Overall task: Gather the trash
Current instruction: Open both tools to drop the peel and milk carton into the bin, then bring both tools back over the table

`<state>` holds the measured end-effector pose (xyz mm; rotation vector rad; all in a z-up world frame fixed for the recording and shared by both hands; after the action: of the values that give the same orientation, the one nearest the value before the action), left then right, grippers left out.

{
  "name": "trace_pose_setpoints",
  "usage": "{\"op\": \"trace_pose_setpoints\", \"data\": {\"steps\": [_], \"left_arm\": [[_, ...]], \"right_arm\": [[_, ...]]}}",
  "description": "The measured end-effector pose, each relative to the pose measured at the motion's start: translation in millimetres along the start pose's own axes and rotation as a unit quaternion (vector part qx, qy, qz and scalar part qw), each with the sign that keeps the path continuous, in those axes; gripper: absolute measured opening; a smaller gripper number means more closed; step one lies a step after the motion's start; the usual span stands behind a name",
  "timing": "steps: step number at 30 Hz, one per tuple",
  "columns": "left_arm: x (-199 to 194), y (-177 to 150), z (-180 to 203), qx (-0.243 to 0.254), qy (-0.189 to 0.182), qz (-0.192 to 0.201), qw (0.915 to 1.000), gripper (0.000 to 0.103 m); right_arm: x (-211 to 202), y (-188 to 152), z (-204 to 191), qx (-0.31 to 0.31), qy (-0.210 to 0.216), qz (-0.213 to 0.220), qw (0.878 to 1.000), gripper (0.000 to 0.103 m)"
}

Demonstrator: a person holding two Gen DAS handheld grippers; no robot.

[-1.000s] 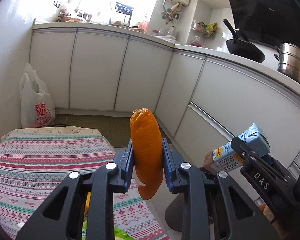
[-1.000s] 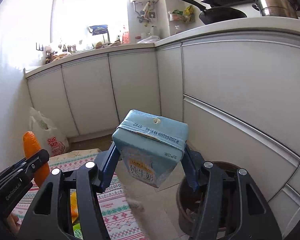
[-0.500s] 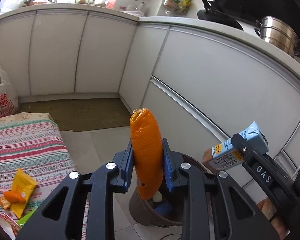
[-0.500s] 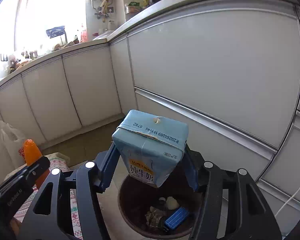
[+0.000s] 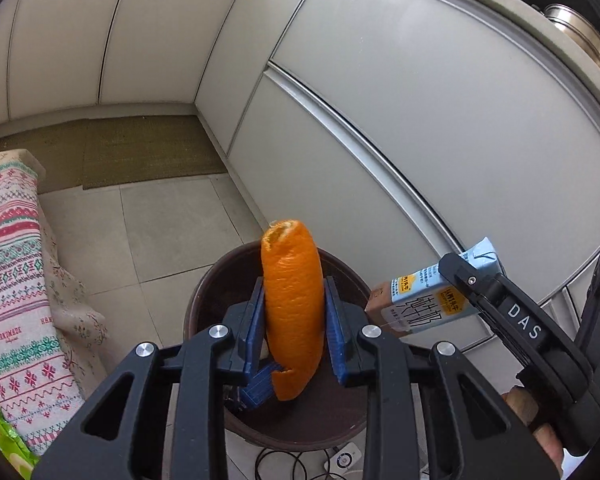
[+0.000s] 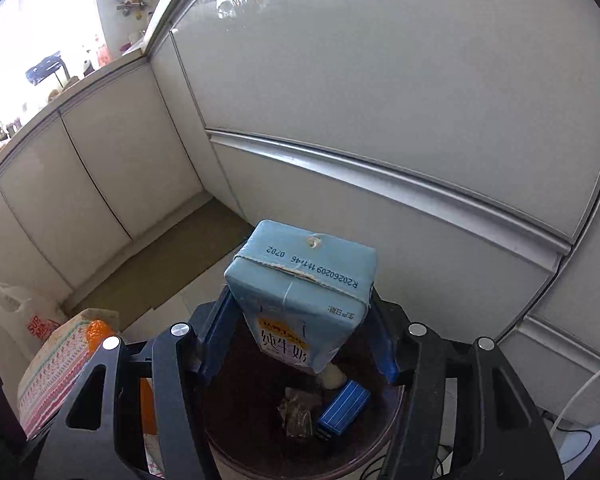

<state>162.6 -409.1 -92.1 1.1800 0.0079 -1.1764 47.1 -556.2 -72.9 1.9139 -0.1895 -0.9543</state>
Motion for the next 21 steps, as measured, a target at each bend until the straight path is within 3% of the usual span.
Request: {"op": "trace_pose_setpoints", "data": {"steps": [3, 5, 11, 15, 21], "left_arm": [[8.8, 1.4, -4.2, -0.015, -0.004, -0.009, 0.9998, 0.037], [10.0, 1.8, -6.1, -0.022, -0.004, -0.009, 0.9997, 0.045], [0.1, 0.5, -7.4, -0.017, 0.007, -0.001, 0.9998, 0.053], [-10.6, -1.1, -13.2, -0.01, 0.028, 0.002, 0.9996, 0.057], [-34.9, -0.8, -29.9, -0.009, 0.074, 0.017, 0.9971, 0.065]], "right_arm": [[-0.2, 1.3, 3.6, 0.015, -0.011, 0.002, 1.0, 0.073], [1.1, 2.6, 7.9, 0.023, -0.015, 0.0, 1.0, 0.075], [2.8, -2.3, 9.5, 0.017, -0.036, -0.005, 0.999, 0.083], [-3.2, -5.9, 2.4, -0.006, -0.051, 0.007, 0.999, 0.094], [-11.0, -10.7, -8.0, -0.034, -0.069, 0.013, 0.997, 0.096]]}}
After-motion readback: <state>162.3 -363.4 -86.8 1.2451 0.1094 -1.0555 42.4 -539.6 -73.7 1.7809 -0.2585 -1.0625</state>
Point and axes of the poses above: each gripper's, at about its wrist camera, not at the fingertips, and x roughly the way its jaws point, z to its right, y to its top, the point moved 1 cm from there along x, roughly the way its jaws point, and after that the axes turned 8 degrees about z, right-handed, at the moved point
